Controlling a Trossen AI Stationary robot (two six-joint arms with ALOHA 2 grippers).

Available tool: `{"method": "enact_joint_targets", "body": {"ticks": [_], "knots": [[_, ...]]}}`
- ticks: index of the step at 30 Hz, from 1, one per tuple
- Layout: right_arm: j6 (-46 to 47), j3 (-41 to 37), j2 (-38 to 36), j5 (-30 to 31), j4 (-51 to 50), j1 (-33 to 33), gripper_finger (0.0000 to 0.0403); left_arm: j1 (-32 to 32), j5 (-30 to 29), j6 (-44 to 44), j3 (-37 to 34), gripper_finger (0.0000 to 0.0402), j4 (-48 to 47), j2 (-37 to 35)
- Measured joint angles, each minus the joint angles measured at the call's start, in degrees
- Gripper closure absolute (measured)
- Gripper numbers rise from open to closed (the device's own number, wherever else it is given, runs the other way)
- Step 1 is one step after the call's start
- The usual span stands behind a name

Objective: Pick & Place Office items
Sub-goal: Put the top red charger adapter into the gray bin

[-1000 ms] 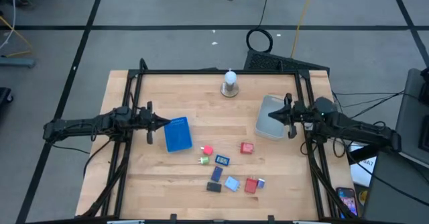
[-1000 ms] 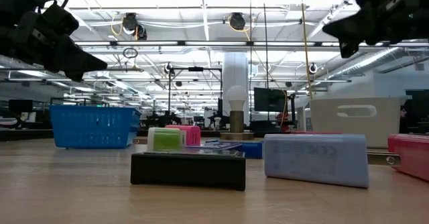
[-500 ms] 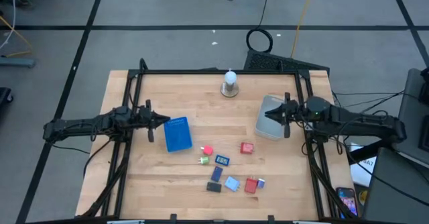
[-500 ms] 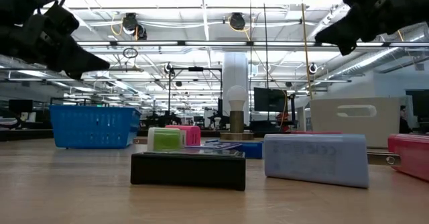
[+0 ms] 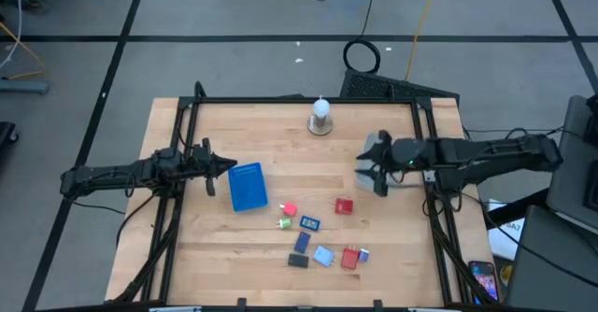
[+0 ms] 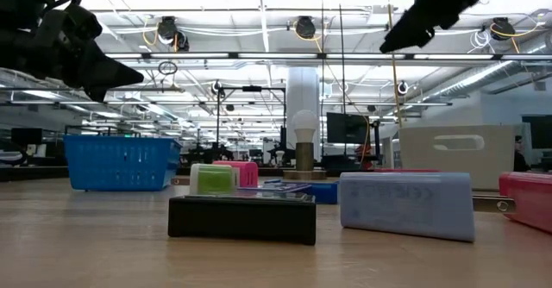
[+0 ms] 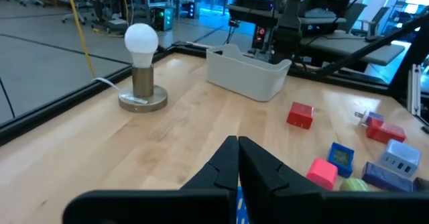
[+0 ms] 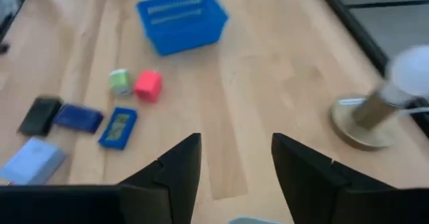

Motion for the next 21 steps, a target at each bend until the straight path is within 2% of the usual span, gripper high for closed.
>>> {"method": "enact_joint_targets", "body": {"ticks": [8,11,17,21], "knots": [[1.65,11.16,12.94,9.66,-12.94,5.86,0.0209,0.0,0.02,-0.2,0.0,0.0381,-0.05,0.0],[2.93,12.55,16.75,9.54,-14.91,7.31,0.0199,0.0,0.03,0.29,0.0,0.0376,-0.03,0.0],[3.08,12.56,23.29,7.98,-11.85,10.96,0.0162,0.0,0.03,-0.08,0.0,0.0376,0.24,0.0],[7.21,12.56,27.66,7.98,-9.86,12.09,0.0132,-0.11,0.08,-0.84,0.0,0.0376,0.2,0.0]]}}
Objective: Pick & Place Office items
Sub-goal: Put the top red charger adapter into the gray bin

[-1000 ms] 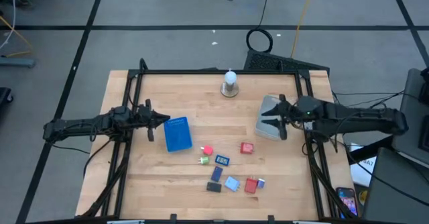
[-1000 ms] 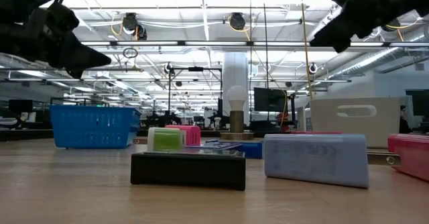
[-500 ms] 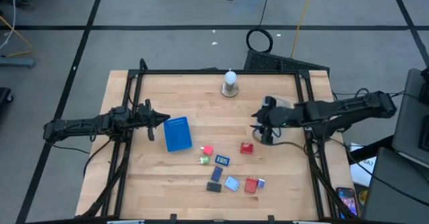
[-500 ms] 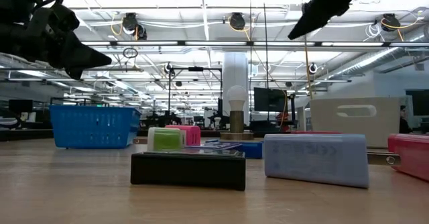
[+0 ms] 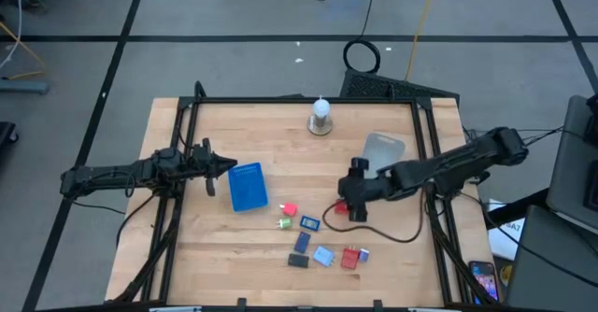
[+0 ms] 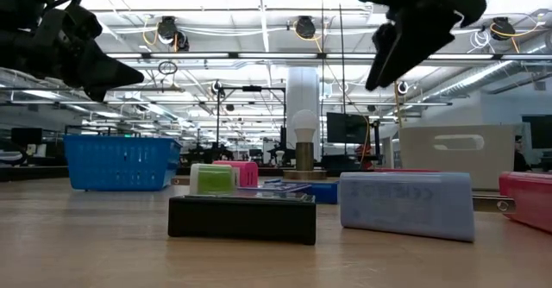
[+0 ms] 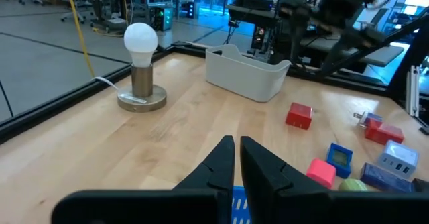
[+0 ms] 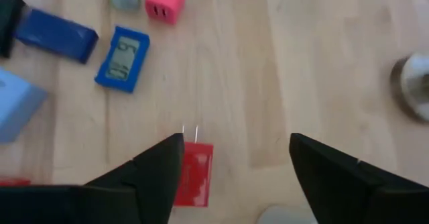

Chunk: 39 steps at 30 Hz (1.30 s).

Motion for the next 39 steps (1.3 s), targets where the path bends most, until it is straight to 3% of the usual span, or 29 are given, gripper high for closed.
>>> {"method": "enact_joint_targets", "body": {"ticks": [13,29,39], "knots": [[3.03,-0.02,9.85,-4.55,-0.54,0.29,0.0069,0.04,0.46,-0.12,0.0,0.0376,-0.59,0.0],[5.08,-0.02,17.98,-7.34,3.41,-0.78,0.0077,0.04,0.56,0.65,0.0,0.0376,-1.61,0.0],[5.21,-0.02,18.98,-10.43,2.75,-3.01,0.0084,0.04,0.55,0.78,0.0,0.0376,-1.79,0.0]]}}
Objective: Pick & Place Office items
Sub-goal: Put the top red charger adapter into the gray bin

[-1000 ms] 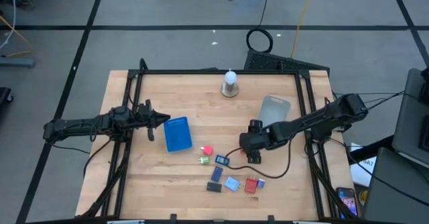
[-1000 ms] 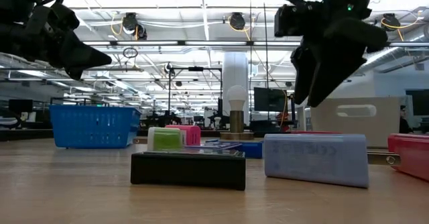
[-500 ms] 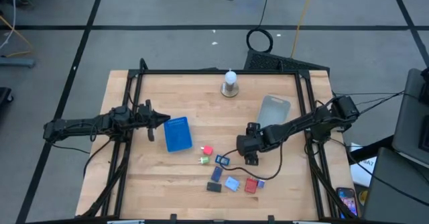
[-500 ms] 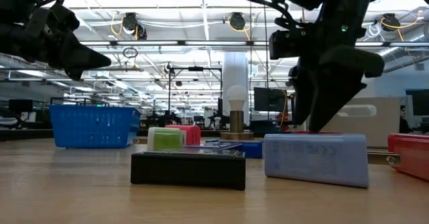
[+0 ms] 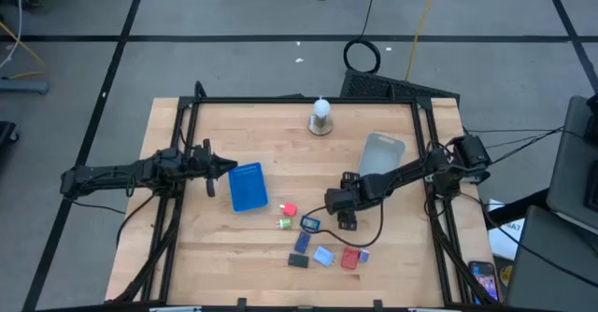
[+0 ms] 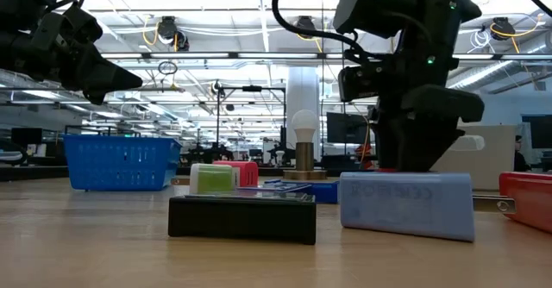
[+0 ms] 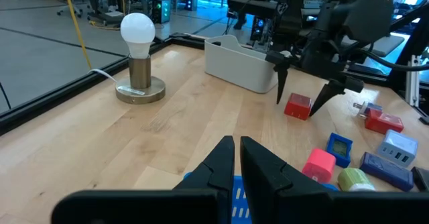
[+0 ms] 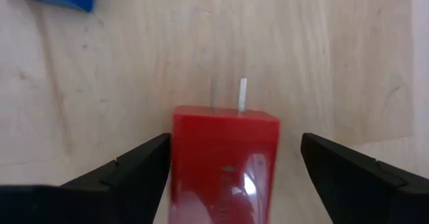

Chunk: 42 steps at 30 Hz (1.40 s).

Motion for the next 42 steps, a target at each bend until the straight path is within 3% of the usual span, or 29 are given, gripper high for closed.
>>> {"method": "enact_joint_targets", "body": {"ticks": [3,8,18,27,38,42], "knots": [[-0.08,0.02,0.0,-0.78,0.05,-0.47,0.011,0.0,0.0,0.0,0.0,0.0376,-0.02,0.0],[-0.02,0.04,-0.41,-1.69,0.52,-0.6,0.0196,0.0,0.0,0.0,0.0,0.0376,0.0,0.0],[-0.46,-0.07,-9.31,-3.21,1.39,-0.61,0.02,0.0,-0.01,-0.02,0.0,0.0376,0.0,0.0],[-8.51,-2.11,-27.23,-2.1,8.85,-0.58,0.02,0.0,-0.14,0.59,0.0,0.0376,1.01,0.0],[-15.18,-20.82,-53.09,-0.95,25.7,-1.41,0.02,0.0,-0.63,1.55,0.0,0.0376,0.54,0.02],[-15.11,-27.49,-61.44,3.17,28.69,-2.63,0.02,0.0,-0.61,1.79,0.0,0.0376,3.13,0.0]]}}
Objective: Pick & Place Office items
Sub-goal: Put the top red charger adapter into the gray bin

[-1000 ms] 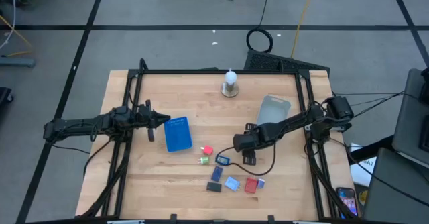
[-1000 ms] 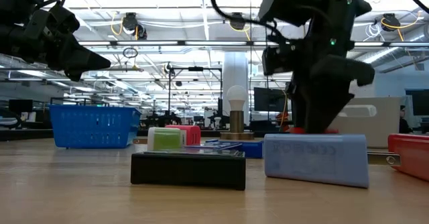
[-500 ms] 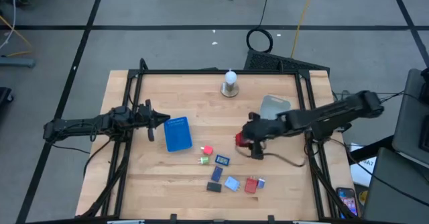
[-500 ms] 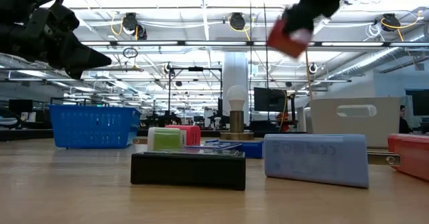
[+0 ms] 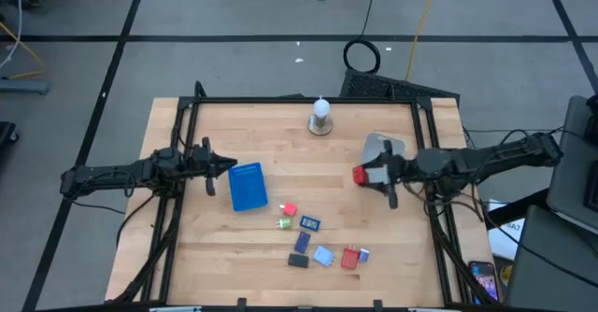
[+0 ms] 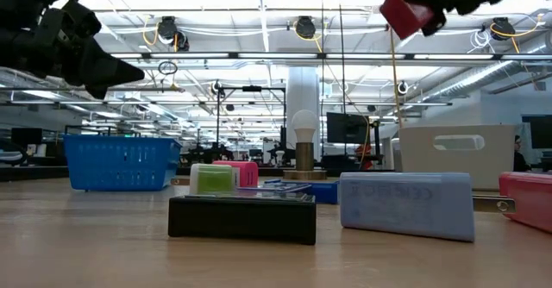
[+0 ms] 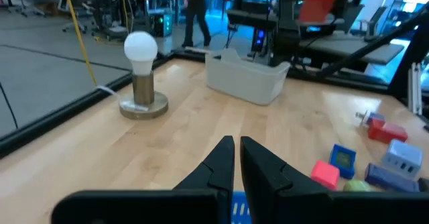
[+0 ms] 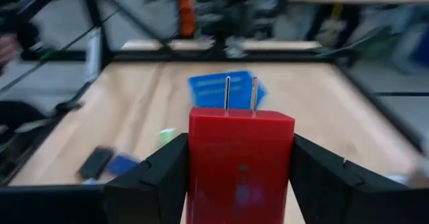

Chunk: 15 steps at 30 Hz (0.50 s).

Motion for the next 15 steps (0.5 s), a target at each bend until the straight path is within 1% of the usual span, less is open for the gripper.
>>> {"method": "enact_joint_targets", "body": {"ticks": [2,6,11,15], "knots": [[-0.04,-2.68,-3.36,0.28,0.85,-1.16,0.02,0.0,0.01,-0.23,0.0,0.0376,0.06,0.01],[0.09,-8.01,-8.22,-1.52,3.93,-2.17,0.02,0.0,0.0,-0.15,0.0,0.0376,1.16,0.02],[0.17,-15.5,-12.33,-1.55,8.46,-2.17,0.02,0.0,0.04,-0.37,0.0,0.0376,1.9,0.0],[0.82,-18.56,-14.99,-1.53,9.37,-2.17,0.02,0.0,0.02,0.67,0.0,0.0376,2.24,0.0]]}}
